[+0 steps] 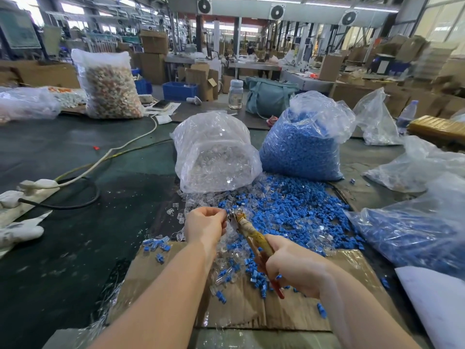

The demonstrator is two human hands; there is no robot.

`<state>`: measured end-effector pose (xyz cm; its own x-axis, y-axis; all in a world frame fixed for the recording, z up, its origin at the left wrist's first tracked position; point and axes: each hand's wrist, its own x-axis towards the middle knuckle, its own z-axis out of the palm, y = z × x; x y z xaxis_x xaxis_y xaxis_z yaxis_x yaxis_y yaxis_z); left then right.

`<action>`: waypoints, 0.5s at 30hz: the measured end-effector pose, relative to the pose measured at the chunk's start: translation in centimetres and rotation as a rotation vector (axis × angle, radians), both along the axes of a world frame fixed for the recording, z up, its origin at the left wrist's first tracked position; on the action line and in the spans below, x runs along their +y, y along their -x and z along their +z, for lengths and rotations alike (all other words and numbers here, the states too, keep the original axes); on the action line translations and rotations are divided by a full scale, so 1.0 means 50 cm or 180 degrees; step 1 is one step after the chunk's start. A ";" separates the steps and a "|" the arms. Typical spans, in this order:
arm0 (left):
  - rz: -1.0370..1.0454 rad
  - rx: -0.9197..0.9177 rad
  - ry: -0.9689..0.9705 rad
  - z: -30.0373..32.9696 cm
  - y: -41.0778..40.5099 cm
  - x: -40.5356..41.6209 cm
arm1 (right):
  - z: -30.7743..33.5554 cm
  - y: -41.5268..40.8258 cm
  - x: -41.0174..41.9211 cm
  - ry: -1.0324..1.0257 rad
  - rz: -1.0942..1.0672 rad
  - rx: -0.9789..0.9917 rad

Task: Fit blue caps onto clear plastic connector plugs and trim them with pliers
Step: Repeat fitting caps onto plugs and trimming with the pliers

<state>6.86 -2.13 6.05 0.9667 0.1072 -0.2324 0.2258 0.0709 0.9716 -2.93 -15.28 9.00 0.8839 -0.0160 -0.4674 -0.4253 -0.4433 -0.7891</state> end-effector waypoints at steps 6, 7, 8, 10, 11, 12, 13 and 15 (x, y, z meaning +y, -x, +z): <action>-0.0139 0.0148 0.0218 0.004 -0.001 0.009 | 0.001 -0.001 0.000 0.0061 0.0068 -0.0004; -0.0142 0.0151 0.0239 0.005 -0.001 0.009 | 0.002 -0.002 0.001 0.0065 0.0072 -0.0008; -0.0140 0.0155 0.0254 0.005 -0.001 0.009 | 0.002 -0.002 0.003 0.0083 0.0076 -0.0019; -0.0137 0.0168 0.0270 0.003 0.000 0.010 | 0.001 -0.003 0.006 0.0135 0.0096 -0.0038; -0.0136 0.0173 0.0274 0.001 0.000 0.011 | 0.001 -0.003 0.007 0.0148 0.0104 -0.0039; -0.0133 0.0174 0.0277 0.000 0.000 0.011 | 0.001 -0.003 0.008 0.0156 0.0105 -0.0038; -0.0126 0.0169 0.0280 0.000 0.000 0.012 | 0.000 -0.004 0.009 0.0161 0.0105 -0.0039; -0.0103 0.0152 0.0277 -0.003 -0.001 0.012 | -0.001 -0.004 0.009 0.0162 0.0091 -0.0042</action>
<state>6.91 -1.56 5.92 0.9569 0.0535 -0.2855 0.2753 0.1465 0.9501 -2.74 -14.83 8.95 0.8904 -0.0140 -0.4550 -0.4016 -0.4948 -0.7706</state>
